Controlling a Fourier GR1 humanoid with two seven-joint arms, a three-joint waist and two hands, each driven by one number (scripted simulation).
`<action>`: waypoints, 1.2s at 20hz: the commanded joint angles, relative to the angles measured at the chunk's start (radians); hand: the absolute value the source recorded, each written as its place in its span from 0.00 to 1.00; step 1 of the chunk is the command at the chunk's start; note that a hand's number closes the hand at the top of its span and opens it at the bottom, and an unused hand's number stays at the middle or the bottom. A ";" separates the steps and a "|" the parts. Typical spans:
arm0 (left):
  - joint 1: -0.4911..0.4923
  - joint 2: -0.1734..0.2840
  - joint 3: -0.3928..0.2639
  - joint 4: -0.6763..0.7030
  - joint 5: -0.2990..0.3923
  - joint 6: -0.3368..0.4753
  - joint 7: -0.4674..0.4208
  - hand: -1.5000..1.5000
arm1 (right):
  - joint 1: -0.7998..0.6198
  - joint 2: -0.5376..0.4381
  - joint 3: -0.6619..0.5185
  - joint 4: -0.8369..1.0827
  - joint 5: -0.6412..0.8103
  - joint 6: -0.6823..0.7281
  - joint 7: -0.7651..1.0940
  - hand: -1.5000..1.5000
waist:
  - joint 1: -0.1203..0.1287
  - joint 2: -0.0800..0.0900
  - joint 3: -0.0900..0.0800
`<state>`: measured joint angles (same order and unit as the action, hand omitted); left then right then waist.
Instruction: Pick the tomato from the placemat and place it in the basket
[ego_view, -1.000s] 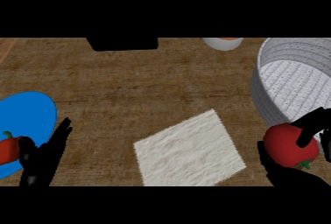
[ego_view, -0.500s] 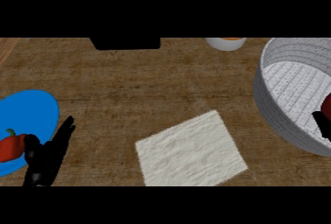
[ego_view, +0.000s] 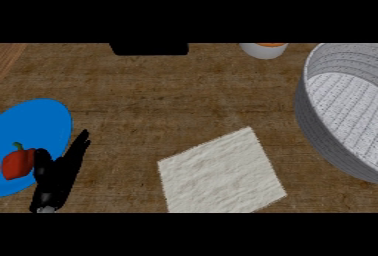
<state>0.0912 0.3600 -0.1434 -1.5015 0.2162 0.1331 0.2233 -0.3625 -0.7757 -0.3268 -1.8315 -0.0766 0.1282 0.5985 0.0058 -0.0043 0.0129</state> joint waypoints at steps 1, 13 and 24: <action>0.059 -0.025 -0.006 0.115 0.001 -0.015 -0.017 0.50 | -0.028 0.037 -0.061 0.128 -0.092 0.010 -0.023 1.00 | 0.002 0.009 -0.013; 0.051 -0.022 0.009 0.065 0.002 -0.038 0.018 0.50 | -0.012 -0.047 -0.068 0.450 0.106 0.029 -0.283 1.00 | 0.013 0.014 -0.013; 0.025 -0.033 0.020 0.073 -0.015 -0.040 0.058 0.50 | -0.052 -0.123 -0.075 0.722 0.186 0.078 -0.628 0.00 | 0.006 0.009 -0.012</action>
<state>0.0890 0.3300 -0.1262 -1.4961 0.1785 0.1106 0.2134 -0.3859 -0.8558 -0.3702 -1.1868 0.1143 0.1784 0.0487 0.0184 -0.0039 0.0141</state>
